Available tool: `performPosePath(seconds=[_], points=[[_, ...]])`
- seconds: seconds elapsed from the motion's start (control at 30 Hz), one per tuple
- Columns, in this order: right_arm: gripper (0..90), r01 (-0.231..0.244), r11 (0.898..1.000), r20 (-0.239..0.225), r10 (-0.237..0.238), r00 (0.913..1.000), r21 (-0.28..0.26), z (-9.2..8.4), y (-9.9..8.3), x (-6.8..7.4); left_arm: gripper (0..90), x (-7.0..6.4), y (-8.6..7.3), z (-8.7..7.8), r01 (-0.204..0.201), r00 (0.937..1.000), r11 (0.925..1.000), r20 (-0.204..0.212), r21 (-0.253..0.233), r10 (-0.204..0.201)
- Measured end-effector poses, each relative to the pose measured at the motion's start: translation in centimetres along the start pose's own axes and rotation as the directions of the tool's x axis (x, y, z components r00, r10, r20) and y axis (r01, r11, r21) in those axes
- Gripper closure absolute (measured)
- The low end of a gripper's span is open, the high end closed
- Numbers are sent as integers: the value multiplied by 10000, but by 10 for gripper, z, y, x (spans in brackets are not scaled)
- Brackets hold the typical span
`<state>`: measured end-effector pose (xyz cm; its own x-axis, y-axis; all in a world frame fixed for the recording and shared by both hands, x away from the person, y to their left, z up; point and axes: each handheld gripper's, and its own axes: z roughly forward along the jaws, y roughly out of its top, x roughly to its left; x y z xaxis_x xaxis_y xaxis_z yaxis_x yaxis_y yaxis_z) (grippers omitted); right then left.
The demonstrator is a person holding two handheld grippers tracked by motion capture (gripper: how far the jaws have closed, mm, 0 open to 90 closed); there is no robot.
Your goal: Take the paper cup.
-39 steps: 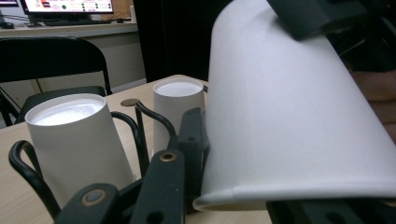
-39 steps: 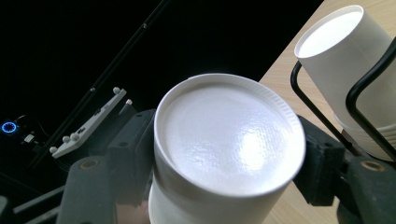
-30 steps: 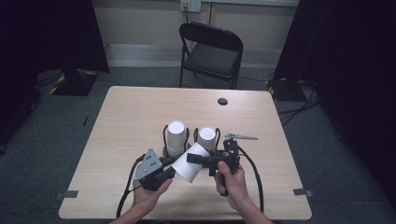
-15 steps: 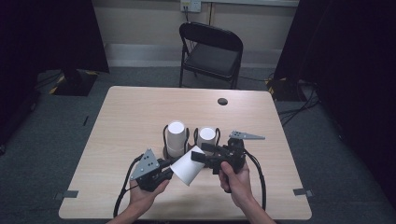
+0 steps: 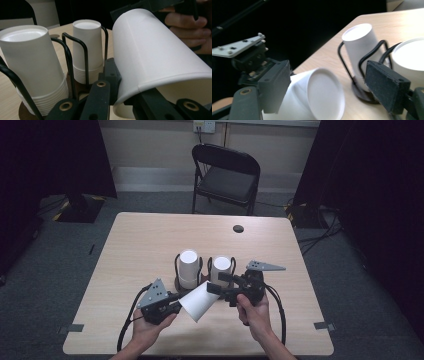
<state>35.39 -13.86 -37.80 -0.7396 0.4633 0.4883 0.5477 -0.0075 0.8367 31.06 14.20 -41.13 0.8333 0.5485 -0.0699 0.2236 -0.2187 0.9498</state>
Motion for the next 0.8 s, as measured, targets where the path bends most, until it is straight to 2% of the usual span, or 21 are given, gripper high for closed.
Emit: performPosePath(seconds=[0.07,0.27,0.43,0.57,0.67,0.8], points=[[207,181,9998,111,-182,9998,80,0,0,0,866,1,0,0,53,10000,9999,15,89,-53],[207,290,9996,267,-292,9992,59,-2,0,-1,866,3,1,-2,166,9998,9995,-90,270,-164],[208,447,9990,422,-449,9981,46,-2,-2,-3,866,2,4,-4,229,9996,9991,149,357,-235],[213,826,9962,518,-811,9954,-283,-8,-1,-1,867,2,5,-6,345,9992,9987,197,365,-353],[212,1028,9942,548,-1010,9934,-315,-12,2,0,867,4,5,-7,324,9992,9984,218,473,-335],[179,1458,9893,657,-1452,9872,-44,-15,2,3,868,9,4,-7,319,9995,9965,-29,767,-317]])
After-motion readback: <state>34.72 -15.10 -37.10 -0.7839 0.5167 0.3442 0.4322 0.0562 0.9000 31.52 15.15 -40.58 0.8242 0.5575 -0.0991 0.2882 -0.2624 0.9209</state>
